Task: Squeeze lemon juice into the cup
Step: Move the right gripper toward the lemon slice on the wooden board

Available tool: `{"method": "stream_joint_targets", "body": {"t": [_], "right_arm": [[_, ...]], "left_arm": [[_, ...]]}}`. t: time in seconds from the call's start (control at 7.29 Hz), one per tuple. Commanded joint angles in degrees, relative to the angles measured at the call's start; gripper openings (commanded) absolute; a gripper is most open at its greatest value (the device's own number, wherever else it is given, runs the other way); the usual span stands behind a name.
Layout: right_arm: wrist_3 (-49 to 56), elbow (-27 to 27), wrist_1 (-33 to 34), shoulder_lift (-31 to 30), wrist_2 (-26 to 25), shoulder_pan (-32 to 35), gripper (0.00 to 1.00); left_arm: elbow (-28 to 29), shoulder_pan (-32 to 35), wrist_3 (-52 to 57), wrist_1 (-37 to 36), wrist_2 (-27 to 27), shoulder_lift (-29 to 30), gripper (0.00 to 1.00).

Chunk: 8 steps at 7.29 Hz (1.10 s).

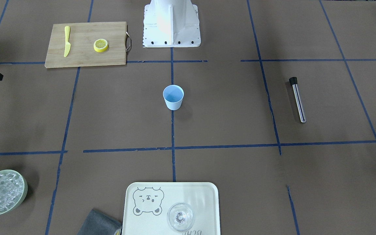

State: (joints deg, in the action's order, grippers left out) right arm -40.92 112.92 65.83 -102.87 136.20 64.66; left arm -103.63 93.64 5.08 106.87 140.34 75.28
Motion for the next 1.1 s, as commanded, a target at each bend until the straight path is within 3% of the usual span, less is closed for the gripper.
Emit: {"method": "stream_joint_targets", "body": {"t": [0.0, 0.41, 0.69, 0.96], "right_arm": [[-10.97, 3.08, -3.42, -0.22, -2.86, -7.5, 1.0], [-33.1, 11.69, -3.34, -0.13, -15.49, -25.06, 1.0], [-41.74, 14.34, -3.34, -0.05, -24.89, -36.31, 1.0], [-45.45, 15.23, -3.25, 0.04, -29.56, -42.92, 1.0]], "left_arm": [[0.27, 0.05, 0.02, 0.54, 0.02, -0.04, 1.0], [0.88, -0.04, -0.33, 1.41, 0.02, 0.31, 1.0], [1.58, -0.04, -0.07, 2.29, 0.11, 0.31, 1.0], [1.94, -0.13, -0.33, 4.31, 0.11, 0.22, 1.0]]}}
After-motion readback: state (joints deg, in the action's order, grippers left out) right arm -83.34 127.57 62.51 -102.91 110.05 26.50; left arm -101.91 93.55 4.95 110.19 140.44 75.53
